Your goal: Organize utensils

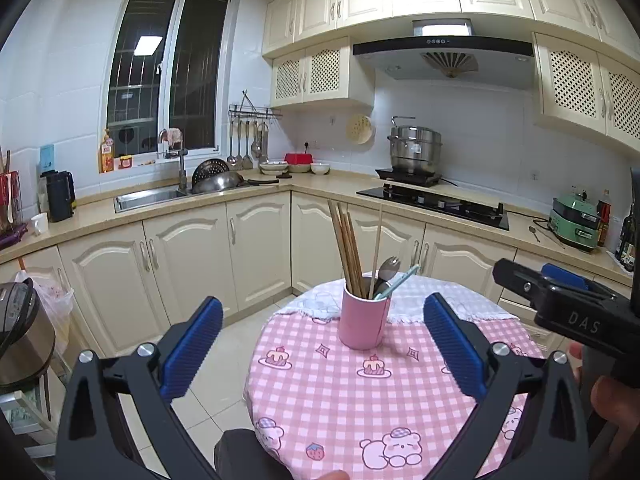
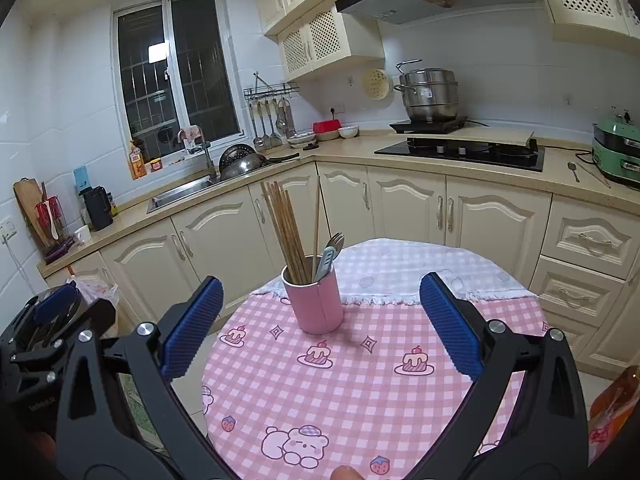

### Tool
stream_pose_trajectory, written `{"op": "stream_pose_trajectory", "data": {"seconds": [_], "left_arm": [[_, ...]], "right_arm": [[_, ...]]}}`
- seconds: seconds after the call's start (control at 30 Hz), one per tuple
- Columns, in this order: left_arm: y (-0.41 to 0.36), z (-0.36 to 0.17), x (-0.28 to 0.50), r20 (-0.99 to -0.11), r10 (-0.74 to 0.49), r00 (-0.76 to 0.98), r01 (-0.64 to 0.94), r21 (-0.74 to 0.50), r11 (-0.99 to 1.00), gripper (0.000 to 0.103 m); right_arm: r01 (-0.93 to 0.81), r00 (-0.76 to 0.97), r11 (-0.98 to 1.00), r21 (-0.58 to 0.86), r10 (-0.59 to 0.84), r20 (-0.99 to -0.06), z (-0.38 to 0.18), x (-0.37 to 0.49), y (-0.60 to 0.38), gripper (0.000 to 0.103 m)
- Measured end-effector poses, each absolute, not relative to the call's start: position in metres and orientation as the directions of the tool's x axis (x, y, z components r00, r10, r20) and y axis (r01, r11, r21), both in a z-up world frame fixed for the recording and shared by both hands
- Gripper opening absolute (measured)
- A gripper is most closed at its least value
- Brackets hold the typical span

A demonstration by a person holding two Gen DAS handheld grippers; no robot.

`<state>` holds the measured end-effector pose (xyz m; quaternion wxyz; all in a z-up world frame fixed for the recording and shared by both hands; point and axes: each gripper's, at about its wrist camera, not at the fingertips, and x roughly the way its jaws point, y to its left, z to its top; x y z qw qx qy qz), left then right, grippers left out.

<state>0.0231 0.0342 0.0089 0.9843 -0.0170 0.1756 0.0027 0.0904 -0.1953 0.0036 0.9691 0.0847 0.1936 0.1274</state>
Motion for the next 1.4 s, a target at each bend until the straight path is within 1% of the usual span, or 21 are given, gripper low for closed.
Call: {"op": "stream_pose_trajectory", "data": {"seconds": [1.4], "left_arm": [[0.0367, 0.0109, 0.0155, -0.345, 0.017, 0.938, -0.042, -0.066, 0.997, 0.098]], "right_arm": [[-0.219, 0.887, 0.954, 0.206, 0.283, -0.365, -0.0038, 0.0871, -0.1911, 0.097]]}}
